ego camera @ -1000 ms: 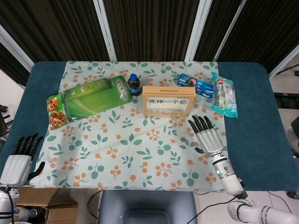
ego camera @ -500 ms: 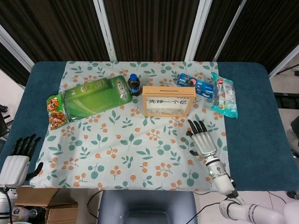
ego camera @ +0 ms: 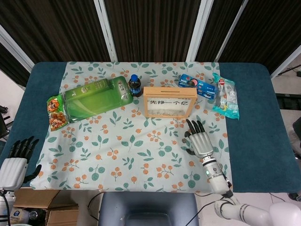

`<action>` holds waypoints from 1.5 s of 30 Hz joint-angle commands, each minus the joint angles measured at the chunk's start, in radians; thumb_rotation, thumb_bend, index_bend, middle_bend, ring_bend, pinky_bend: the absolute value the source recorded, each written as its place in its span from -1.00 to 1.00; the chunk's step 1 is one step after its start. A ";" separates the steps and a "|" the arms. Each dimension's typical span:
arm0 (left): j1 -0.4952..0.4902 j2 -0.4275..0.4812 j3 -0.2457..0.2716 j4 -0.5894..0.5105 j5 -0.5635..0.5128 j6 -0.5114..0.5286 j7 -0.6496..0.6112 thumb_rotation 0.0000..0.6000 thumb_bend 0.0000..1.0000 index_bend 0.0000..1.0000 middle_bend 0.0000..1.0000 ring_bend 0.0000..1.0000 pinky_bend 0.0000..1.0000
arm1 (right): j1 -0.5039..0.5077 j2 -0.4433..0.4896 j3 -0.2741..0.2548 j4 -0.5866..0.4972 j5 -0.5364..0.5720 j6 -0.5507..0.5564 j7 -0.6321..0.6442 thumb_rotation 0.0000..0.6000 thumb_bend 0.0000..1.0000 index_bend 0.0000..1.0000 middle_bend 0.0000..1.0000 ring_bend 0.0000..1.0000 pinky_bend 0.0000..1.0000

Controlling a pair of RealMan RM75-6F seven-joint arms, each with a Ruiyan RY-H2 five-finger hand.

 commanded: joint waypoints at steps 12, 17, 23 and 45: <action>-0.005 0.002 -0.001 -0.005 -0.002 -0.007 0.017 1.00 -0.29 -1.00 -1.00 -1.00 -1.00 | 0.010 -0.027 0.003 0.045 0.012 -0.021 0.009 1.00 -0.17 0.11 -0.93 -1.00 -1.00; -0.004 0.002 -0.001 -0.004 -0.005 -0.009 0.018 0.99 -0.29 -1.00 -1.00 -1.00 -1.00 | 0.013 -0.033 0.003 0.054 0.016 -0.028 0.011 1.00 -0.16 0.12 -0.93 -1.00 -1.00; 0.001 0.005 -0.001 -0.002 -0.008 -0.003 0.013 0.99 -0.29 -1.00 -1.00 -1.00 -1.00 | 0.015 -0.041 0.003 0.064 0.020 -0.035 0.013 1.00 -0.16 0.12 -0.93 -1.00 -1.00; 0.003 0.005 0.002 0.005 -0.011 -0.009 0.006 1.00 -0.30 -1.00 -1.00 -1.00 -1.00 | 0.024 -0.045 0.007 0.064 0.048 -0.072 -0.005 1.00 -0.13 0.12 -0.93 -1.00 -1.00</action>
